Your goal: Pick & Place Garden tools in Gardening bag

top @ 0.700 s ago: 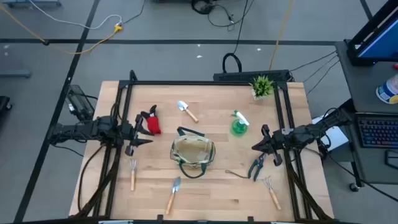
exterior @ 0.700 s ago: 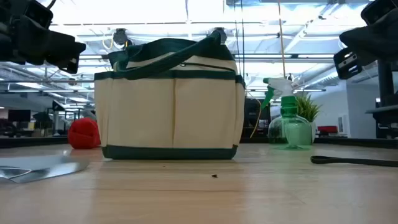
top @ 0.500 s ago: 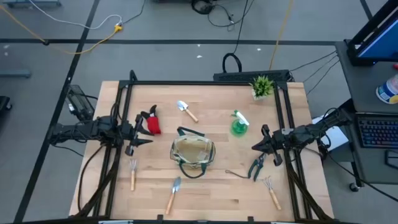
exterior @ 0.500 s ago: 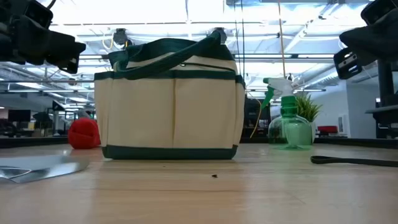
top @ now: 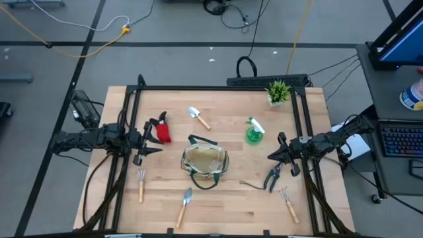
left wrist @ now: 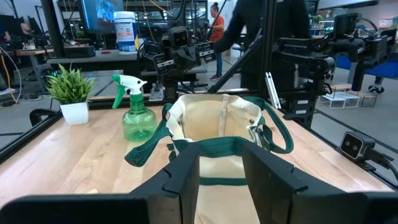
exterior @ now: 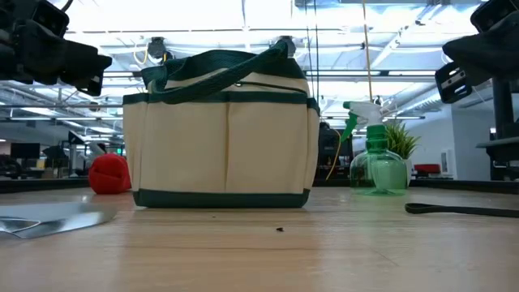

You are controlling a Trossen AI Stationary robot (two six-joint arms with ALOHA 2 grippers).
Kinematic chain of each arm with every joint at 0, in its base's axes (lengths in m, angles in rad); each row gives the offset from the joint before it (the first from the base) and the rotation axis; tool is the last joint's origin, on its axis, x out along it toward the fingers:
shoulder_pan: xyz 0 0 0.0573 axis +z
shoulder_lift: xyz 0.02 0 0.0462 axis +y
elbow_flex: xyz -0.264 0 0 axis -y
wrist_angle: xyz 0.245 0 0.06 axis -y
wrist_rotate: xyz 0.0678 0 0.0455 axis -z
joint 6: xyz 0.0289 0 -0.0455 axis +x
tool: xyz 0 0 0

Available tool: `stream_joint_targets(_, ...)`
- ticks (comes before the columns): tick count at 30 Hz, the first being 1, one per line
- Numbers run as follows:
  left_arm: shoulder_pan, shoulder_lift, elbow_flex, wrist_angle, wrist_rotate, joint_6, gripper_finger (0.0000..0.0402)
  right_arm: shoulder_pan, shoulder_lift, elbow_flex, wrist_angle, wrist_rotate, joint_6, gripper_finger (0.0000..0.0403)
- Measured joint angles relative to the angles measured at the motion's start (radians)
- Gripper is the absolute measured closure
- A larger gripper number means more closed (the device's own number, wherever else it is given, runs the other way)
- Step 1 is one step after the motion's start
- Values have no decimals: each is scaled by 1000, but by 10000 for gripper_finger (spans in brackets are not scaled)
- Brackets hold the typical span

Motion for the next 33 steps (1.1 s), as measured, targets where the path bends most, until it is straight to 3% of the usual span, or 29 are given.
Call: stream_joint_targets(33, 0, 0, 0, 0, 0, 0, 272, 0, 0, 0, 12, 12, -9, 403)
